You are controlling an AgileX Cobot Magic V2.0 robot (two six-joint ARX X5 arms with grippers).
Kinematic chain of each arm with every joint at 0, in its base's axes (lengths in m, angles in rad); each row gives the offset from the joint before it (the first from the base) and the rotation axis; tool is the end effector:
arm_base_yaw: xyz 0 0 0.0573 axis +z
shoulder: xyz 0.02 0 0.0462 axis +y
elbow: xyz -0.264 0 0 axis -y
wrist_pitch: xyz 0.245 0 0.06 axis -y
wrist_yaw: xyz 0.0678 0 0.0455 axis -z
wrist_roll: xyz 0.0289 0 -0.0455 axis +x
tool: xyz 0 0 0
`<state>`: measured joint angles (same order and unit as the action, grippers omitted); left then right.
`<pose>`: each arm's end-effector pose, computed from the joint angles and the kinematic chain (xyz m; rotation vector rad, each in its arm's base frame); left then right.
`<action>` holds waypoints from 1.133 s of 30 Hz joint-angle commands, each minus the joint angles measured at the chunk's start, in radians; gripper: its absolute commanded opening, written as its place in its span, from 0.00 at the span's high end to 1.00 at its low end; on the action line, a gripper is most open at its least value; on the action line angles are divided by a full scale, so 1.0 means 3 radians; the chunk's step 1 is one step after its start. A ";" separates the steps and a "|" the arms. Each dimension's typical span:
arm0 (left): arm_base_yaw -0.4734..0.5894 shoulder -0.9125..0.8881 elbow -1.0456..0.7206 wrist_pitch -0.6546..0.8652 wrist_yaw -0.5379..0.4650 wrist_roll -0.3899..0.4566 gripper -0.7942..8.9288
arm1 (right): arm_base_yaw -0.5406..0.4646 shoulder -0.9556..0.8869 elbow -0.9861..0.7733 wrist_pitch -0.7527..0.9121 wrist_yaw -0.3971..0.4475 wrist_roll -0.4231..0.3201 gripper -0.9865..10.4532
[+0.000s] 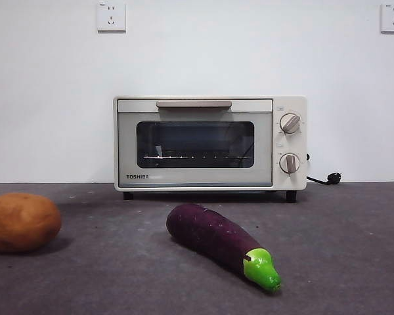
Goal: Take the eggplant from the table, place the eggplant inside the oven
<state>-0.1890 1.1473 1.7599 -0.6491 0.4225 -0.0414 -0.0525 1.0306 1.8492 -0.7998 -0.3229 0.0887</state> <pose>0.1663 -0.0439 0.5307 -0.0444 0.0495 -0.6106 0.1033 0.0038 0.5516 0.0846 -0.0065 0.2710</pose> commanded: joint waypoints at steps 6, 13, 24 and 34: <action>-0.0019 0.0061 0.0009 0.0046 0.0013 0.0089 0.92 | 0.0004 0.0004 0.0018 0.0048 -0.0229 -0.0005 0.57; -0.0022 0.0160 0.0009 0.0048 0.0014 0.0126 0.92 | 0.0005 0.0028 0.0018 0.0033 -0.0277 0.0080 0.31; -0.0022 0.0441 0.0009 0.0207 0.0013 0.0150 0.92 | 0.0005 0.0050 0.0018 0.0018 -0.0450 0.0170 0.31; -0.0045 0.1120 0.0009 0.0360 0.0014 0.0175 0.92 | 0.0005 0.0056 0.0018 -0.0071 -0.0467 0.0206 0.31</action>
<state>-0.1989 1.4685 1.7618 -0.5549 0.4225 -0.0006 -0.0525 1.0489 1.8496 -0.8230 -0.4576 0.1410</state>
